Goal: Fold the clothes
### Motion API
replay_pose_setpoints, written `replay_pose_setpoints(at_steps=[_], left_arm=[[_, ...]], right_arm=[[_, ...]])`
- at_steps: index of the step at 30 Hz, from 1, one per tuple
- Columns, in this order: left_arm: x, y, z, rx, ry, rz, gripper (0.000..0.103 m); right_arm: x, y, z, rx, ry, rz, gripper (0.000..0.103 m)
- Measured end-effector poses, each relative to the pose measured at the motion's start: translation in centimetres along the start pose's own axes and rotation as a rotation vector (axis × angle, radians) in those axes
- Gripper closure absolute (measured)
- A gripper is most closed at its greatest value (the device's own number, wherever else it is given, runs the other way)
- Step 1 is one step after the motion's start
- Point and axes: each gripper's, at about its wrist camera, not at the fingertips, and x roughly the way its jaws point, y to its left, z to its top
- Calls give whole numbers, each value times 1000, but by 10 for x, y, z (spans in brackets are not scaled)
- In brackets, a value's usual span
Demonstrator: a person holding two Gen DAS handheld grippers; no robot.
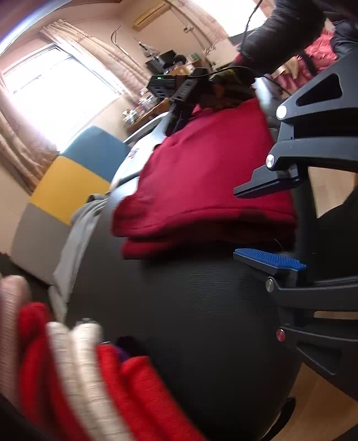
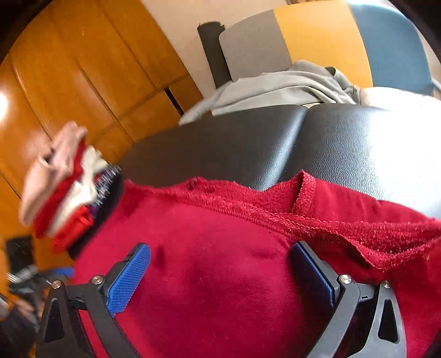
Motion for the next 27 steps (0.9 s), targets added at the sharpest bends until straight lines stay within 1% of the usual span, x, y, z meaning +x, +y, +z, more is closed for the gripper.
replay_pose_setpoints(at_steps=[1,3,6,7,8,9,10,11,12,13,14,16,17,19,20,22,27], left_arm=[[3,2,-1,-13,17,-40,65],[6,4,-1,-26,19,-97,65],[11,4,4,-43,32,-203,65],[14,4,5,-50,49,-233,67],[19,4,8,-54,71,-243,67],[26,5,11,-59,97,-239,69],[31,7,11,-64,122,-224,82],[34,10,10,-76,142,-219,86],[33,12,10,-96,149,-235,89],[28,13,10,-107,136,-261,96],[20,10,10,-94,120,-269,96],[7,2,7,-34,107,-254,97],[5,-3,3,7,121,-227,97],[20,-9,-12,94,215,-109,97],[27,-9,-19,111,245,-86,97],[26,-6,-18,78,234,-103,96],[7,-4,0,-22,143,-61,90]], right_arm=[[5,0,0,-5,1,-3,0],[7,4,-1,-22,10,-25,0],[9,8,-1,-33,13,-41,0],[9,7,-1,-33,13,-42,0],[10,7,-2,-34,12,-42,0],[10,7,-2,-34,12,-42,0],[10,7,-2,-34,11,-42,0],[10,6,-2,-33,11,-40,0],[10,5,-2,-32,10,-38,0],[9,5,-2,-31,9,-37,0],[9,5,-2,-30,9,-35,0],[9,4,-2,-29,7,-31,0],[8,4,-2,-28,5,-28,0],[8,2,-2,-24,2,-18,0],[7,2,-2,-23,1,-10,0],[8,2,-2,-28,4,-7,0],[7,1,-2,-23,-1,-1,0]])
